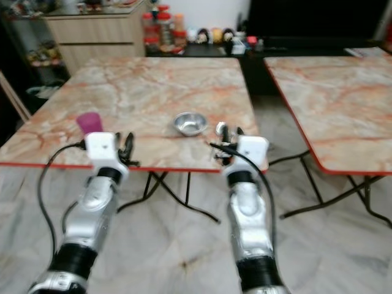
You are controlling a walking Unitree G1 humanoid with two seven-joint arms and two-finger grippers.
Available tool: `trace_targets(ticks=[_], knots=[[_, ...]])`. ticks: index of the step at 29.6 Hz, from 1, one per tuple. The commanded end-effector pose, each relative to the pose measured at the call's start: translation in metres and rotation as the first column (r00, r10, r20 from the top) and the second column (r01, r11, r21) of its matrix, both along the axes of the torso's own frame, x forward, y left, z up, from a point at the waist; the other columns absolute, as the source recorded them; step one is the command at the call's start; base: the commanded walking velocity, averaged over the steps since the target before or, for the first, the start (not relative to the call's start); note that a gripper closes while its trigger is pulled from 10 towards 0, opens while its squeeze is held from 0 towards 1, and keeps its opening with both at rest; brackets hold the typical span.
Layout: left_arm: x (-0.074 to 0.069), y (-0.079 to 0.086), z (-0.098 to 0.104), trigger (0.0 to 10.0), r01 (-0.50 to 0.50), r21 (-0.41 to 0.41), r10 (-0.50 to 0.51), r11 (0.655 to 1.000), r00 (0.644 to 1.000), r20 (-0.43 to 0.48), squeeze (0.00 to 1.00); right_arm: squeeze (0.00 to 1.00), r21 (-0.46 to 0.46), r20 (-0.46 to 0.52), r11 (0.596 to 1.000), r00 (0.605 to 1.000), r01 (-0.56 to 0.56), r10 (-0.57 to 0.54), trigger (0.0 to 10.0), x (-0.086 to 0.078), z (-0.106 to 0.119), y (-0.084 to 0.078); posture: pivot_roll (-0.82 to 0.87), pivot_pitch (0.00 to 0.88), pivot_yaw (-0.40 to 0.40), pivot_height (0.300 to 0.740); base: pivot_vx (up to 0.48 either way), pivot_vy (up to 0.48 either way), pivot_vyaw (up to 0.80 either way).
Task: Setting the table
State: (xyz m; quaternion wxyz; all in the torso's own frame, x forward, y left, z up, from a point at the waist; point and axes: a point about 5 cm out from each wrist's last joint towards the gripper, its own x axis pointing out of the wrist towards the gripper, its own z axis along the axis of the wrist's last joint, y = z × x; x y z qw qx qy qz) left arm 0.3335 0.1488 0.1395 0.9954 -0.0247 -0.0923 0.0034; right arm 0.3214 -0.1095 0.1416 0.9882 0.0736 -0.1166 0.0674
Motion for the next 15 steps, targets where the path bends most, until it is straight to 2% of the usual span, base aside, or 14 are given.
trace_targets(ticks=[1, 15], knots=[[0.0024, -0.0146, 0.0048, 10.0, 0.042, -0.002, -0.042, 0.999, 0.999, 0.015, 1.00, 1.00, 0.007, 0.004, 0.999, 0.999, 0.033, -0.033, 10.0, 0.0003, 0.0006, -0.0119, -0.03, 0.000, 0.016, 0.740, 0.322, 0.000, 0.00], [0.0029, -0.0188, 0.0058, 10.0, 0.067, 0.005, -0.067, 0.998, 0.998, 0.018, 1.00, 1.00, 0.007, 0.004, 0.999, 0.999, 0.038, -0.038, 10.0, 0.0016, 0.0010, -0.0124, -0.03, 0.000, 0.017, 0.740, 0.320, 0.000, 0.00]])
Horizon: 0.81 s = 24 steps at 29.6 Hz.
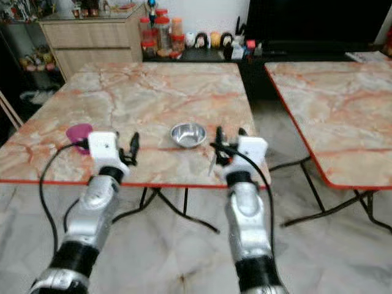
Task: Setting the table
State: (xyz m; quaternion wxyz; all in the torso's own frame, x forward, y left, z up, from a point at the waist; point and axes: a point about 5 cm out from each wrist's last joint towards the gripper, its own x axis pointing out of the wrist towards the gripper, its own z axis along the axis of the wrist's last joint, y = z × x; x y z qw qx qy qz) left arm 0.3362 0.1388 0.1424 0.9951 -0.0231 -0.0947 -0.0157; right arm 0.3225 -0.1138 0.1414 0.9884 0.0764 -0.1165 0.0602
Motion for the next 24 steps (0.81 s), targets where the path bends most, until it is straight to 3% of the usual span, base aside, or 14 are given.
trace_targets(ticks=[1, 8, 9, 10, 14, 24], knots=[[0.000, -0.009, 0.003, 10.0, 0.031, -0.002, -0.031, 1.000, 0.999, 0.012, 1.00, 1.00, -0.001, 0.005, 1.000, 1.000, 0.024, -0.024, 10.0, 0.001, 0.001, -0.008, -0.04, 0.000, 0.017, 0.740, 0.319, 0.000, 0.00], [-0.001, -0.016, 0.003, 10.0, 0.077, 0.000, -0.077, 0.997, 0.997, 0.015, 1.00, 1.00, -0.011, 0.004, 0.999, 1.000, 0.031, -0.031, 10.0, 0.001, 0.001, -0.009, -0.03, 0.000, 0.016, 0.740, 0.303, 0.000, 0.00], [-0.001, -0.018, 0.003, 10.0, 0.095, 0.002, -0.095, 0.995, 0.995, 0.013, 0.29, 0.64, -0.013, 0.001, 0.999, 0.999, 0.034, -0.034, 10.0, 0.001, 0.001, -0.009, -0.03, 0.000, 0.016, 0.740, 0.274, 0.000, 0.00], [-0.002, -0.023, 0.001, 10.0, 0.137, -0.012, -0.137, 0.990, 0.991, 0.000, 0.00, 0.00, -0.018, -0.003, 0.999, 0.999, 0.039, -0.039, 10.0, 0.001, 0.000, -0.009, -0.03, 0.000, 0.016, 0.740, 0.000, 0.000, 0.00], [-0.004, -0.033, -0.008, 10.0, 0.225, -0.028, -0.227, 0.974, 0.972, -0.061, 0.00, 0.00, -0.016, -0.006, 0.999, 0.999, 0.039, -0.039, 10.0, 0.002, 0.000, -0.009, -0.03, 0.000, 0.017, 0.740, 0.000, 0.000, 0.00], [-0.009, -0.042, -0.019, 10.0, 0.303, -0.021, -0.303, 0.953, 0.945, -0.124, 0.00, 0.00, -0.014, -0.010, 0.999, 0.999, 0.042, -0.042, 10.0, 0.002, -0.002, -0.008, -0.04, 0.000, 0.025, 0.740, 0.000, 0.000, 0.00]])
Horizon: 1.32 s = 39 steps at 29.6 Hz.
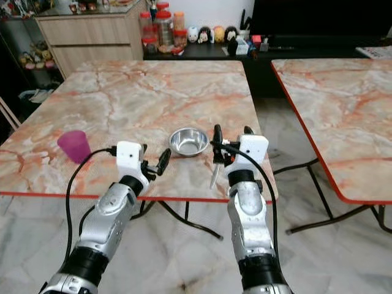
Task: Setting the table
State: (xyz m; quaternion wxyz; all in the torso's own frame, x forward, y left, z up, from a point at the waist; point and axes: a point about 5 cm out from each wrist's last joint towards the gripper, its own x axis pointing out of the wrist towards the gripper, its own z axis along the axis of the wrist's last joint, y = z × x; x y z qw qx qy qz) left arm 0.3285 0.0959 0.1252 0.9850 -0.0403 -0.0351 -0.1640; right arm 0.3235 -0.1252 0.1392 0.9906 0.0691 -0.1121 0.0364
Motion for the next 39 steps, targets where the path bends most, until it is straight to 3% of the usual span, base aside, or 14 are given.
trace_targets(ticks=[1, 10, 39], knots=[[-0.0010, 0.0006, -0.0022, 10.0, 0.007, 0.010, -0.007, 1.000, 1.000, -0.019, 0.00, 0.00, -0.004, 0.000, 1.000, 1.000, -0.006, 0.006, 10.0, 0.0004, 0.0003, 0.0032, -0.04, 0.000, 0.024, 0.740, 0.000, 0.000, 0.00], [0.0001, 0.0030, -0.0035, 10.0, -0.006, 0.029, 0.007, 1.000, 1.000, -0.026, 0.00, 0.00, -0.004, -0.010, 1.000, 1.000, -0.010, 0.010, 10.0, -0.0003, -0.0029, 0.0038, -0.04, 0.000, 0.029, 0.740, 0.140, 0.000, 0.00], [0.0009, 0.0071, -0.0004, 10.0, -0.034, 0.025, 0.034, 0.999, 0.999, -0.012, 0.00, 0.00, 0.003, 0.001, 1.000, 1.000, -0.013, 0.013, 10.0, 0.0003, 0.0003, 0.0051, -0.04, 0.000, 0.019, 0.740, 0.480, 0.000, 0.00]])
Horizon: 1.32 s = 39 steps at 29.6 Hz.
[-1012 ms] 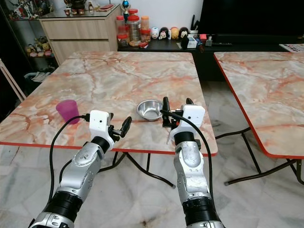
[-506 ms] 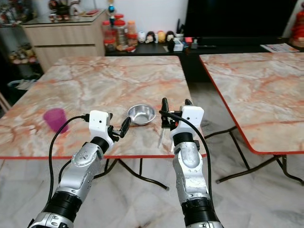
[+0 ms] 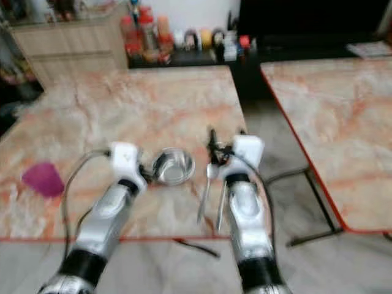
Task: Setting the table
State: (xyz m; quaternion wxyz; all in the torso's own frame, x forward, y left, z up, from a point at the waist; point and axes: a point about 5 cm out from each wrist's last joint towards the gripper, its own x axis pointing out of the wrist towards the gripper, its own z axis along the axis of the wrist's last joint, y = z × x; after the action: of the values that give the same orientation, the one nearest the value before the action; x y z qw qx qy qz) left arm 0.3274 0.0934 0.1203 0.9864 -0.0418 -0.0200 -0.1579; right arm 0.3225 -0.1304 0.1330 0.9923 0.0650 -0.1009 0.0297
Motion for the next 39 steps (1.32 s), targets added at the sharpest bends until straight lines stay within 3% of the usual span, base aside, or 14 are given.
trace_targets(ticks=[1, 8, 26, 32, 35, 37, 39], knots=[[0.002, 0.010, 0.005, 10.0, -0.023, 0.023, 0.022, 0.999, 1.000, 0.019, 0.00, 0.00, 0.010, 0.025, 1.000, 0.999, -0.026, 0.025, 10.0, 0.002, 0.007, 0.010, -0.03, 0.000, 0.019, 0.740, 0.480, 0.000, 0.00], [0.001, 0.012, 0.006, 10.0, -0.025, 0.014, 0.024, 1.000, 0.999, 0.031, 0.00, 0.00, 0.012, 0.026, 1.000, 0.999, -0.027, 0.027, 10.0, 0.002, 0.007, 0.011, -0.03, 0.000, 0.018, 0.740, 0.431, 0.000, 0.00], [-0.011, 0.032, -0.007, 10.0, -0.041, 0.014, 0.041, 0.999, 0.999, -0.026, 0.00, 0.00, 0.012, 0.021, 0.999, 0.999, -0.034, 0.034, 10.0, -0.001, 0.004, 0.013, -0.03, 0.000, 0.026, 0.740, 0.000, 0.000, 0.00], [-0.027, 0.043, -0.015, 10.0, 0.069, 0.043, -0.062, 0.997, 0.987, -0.147, 0.00, 0.00, 0.011, 0.012, 0.999, 0.999, -0.038, 0.038, 10.0, -0.008, -0.001, 0.012, -0.04, 0.000, 0.039, 0.740, 0.000, 0.000, 0.00], [-0.035, 0.048, -0.024, 10.0, 0.100, -0.006, -0.098, 0.995, 0.958, -0.269, 0.00, 0.00, 0.013, 0.008, 0.999, 0.999, -0.034, 0.034, 10.0, -0.008, -0.001, 0.012, -0.03, 0.000, 0.040, 0.740, 0.000, 0.000, 0.00], [-0.038, 0.050, -0.027, 10.0, 0.128, 0.012, -0.119, 0.992, 0.951, -0.285, 0.00, 0.00, 0.014, 0.008, 0.999, 0.999, -0.035, 0.035, 10.0, -0.007, -0.001, 0.012, -0.03, 0.000, 0.040, 0.740, 0.000, 0.000, 0.00], [-0.040, 0.052, -0.032, 10.0, 0.127, -0.030, -0.130, 0.991, 0.932, -0.338, 0.00, 0.00, 0.015, 0.006, 0.999, 0.999, -0.038, 0.038, 10.0, -0.007, -0.001, 0.013, -0.03, 0.000, 0.038, 0.740, 0.000, 0.000, 0.00]])
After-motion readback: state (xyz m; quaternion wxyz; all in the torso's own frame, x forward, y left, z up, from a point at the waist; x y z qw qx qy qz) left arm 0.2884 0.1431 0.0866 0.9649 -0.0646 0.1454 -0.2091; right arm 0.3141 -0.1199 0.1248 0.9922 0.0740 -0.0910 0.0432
